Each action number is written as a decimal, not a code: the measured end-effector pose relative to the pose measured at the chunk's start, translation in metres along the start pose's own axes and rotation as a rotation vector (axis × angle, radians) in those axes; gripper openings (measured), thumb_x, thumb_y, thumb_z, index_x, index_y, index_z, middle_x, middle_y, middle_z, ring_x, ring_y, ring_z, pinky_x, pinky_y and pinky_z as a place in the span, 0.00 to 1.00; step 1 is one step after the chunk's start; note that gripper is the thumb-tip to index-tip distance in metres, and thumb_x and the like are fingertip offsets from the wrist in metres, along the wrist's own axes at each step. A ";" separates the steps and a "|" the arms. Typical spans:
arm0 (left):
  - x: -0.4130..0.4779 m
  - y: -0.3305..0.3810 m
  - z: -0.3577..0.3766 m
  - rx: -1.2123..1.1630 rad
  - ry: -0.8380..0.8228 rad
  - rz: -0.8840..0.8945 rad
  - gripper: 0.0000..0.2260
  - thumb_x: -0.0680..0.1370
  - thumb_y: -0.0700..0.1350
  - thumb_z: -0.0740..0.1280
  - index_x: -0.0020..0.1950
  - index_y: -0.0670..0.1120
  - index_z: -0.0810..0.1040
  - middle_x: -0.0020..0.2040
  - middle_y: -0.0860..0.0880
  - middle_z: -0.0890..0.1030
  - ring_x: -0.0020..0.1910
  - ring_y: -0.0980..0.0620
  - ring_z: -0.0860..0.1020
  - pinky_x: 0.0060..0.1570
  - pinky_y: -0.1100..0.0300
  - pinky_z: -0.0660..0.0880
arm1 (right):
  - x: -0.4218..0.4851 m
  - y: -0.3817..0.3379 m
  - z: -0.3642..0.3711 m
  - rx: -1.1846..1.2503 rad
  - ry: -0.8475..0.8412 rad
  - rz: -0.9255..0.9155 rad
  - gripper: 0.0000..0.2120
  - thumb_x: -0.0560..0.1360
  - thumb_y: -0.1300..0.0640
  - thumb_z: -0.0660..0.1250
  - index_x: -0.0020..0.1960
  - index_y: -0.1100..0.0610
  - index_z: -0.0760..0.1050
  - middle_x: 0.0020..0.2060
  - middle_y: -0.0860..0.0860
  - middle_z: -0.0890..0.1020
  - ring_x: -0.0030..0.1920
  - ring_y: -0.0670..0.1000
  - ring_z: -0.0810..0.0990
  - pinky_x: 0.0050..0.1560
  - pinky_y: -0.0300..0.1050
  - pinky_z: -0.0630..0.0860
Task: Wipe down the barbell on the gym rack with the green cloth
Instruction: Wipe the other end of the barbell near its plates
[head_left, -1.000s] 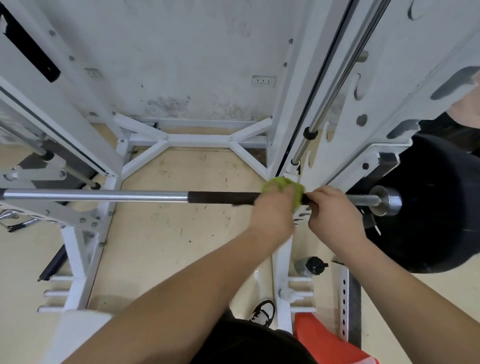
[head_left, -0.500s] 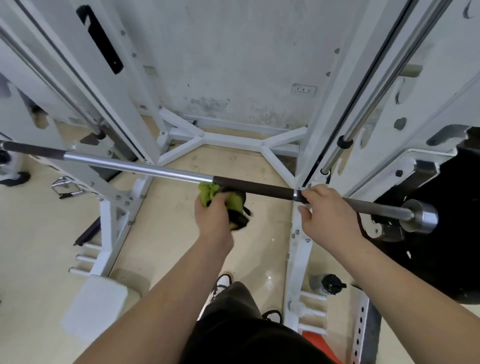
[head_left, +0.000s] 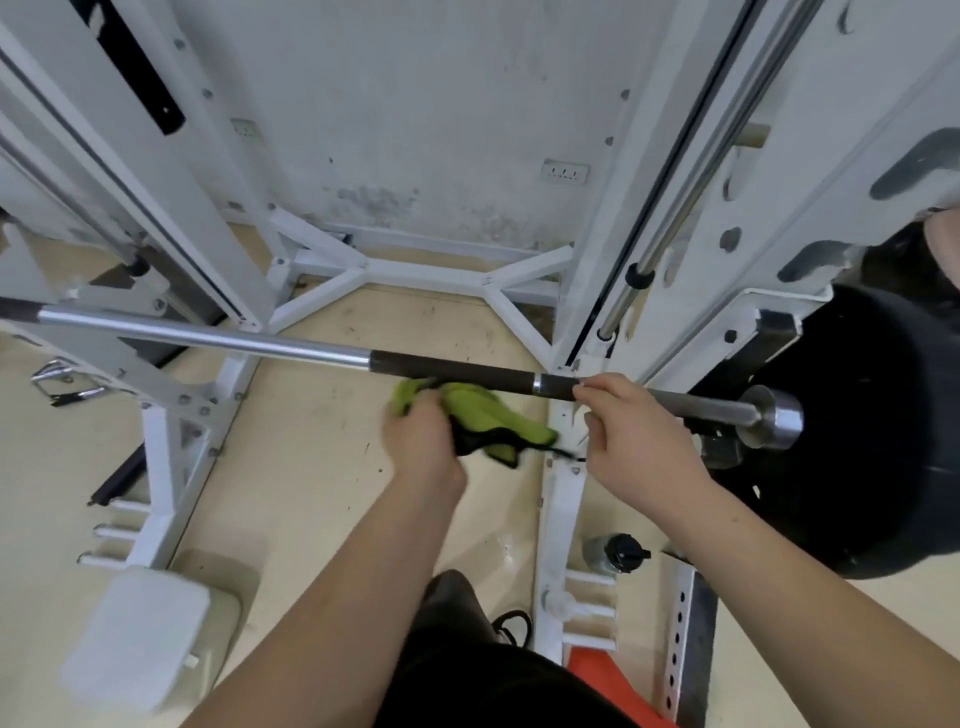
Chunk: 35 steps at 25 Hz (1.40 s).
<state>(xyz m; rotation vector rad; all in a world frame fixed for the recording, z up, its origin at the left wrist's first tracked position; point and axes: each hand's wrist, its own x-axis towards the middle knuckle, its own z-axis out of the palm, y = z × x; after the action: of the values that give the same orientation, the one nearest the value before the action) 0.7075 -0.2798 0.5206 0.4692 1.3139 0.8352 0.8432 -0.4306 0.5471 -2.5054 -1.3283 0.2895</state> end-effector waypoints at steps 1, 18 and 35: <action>0.005 0.005 -0.003 -0.012 0.040 0.088 0.15 0.76 0.30 0.59 0.58 0.40 0.79 0.44 0.39 0.83 0.43 0.40 0.83 0.41 0.51 0.83 | -0.004 0.004 -0.002 0.000 -0.002 0.012 0.21 0.76 0.62 0.66 0.68 0.54 0.78 0.64 0.46 0.76 0.61 0.52 0.77 0.48 0.52 0.81; -0.051 -0.047 0.075 1.725 -0.699 0.942 0.19 0.73 0.33 0.66 0.63 0.43 0.73 0.65 0.42 0.73 0.53 0.41 0.77 0.46 0.53 0.72 | -0.044 0.071 -0.023 -0.182 0.104 0.377 0.10 0.77 0.54 0.70 0.56 0.55 0.84 0.53 0.48 0.79 0.59 0.52 0.76 0.42 0.45 0.75; -0.101 -0.104 0.145 1.656 -1.419 1.248 0.27 0.71 0.36 0.71 0.70 0.46 0.77 0.66 0.43 0.76 0.58 0.37 0.78 0.53 0.45 0.79 | -0.073 0.094 -0.059 0.565 0.235 0.554 0.39 0.69 0.74 0.61 0.76 0.48 0.64 0.56 0.50 0.79 0.52 0.51 0.77 0.47 0.38 0.70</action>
<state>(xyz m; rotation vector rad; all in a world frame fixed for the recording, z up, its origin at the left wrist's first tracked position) 0.8716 -0.4004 0.5432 2.6912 -0.1460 -0.1115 0.8935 -0.5506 0.5730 -2.2602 -0.3649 0.4008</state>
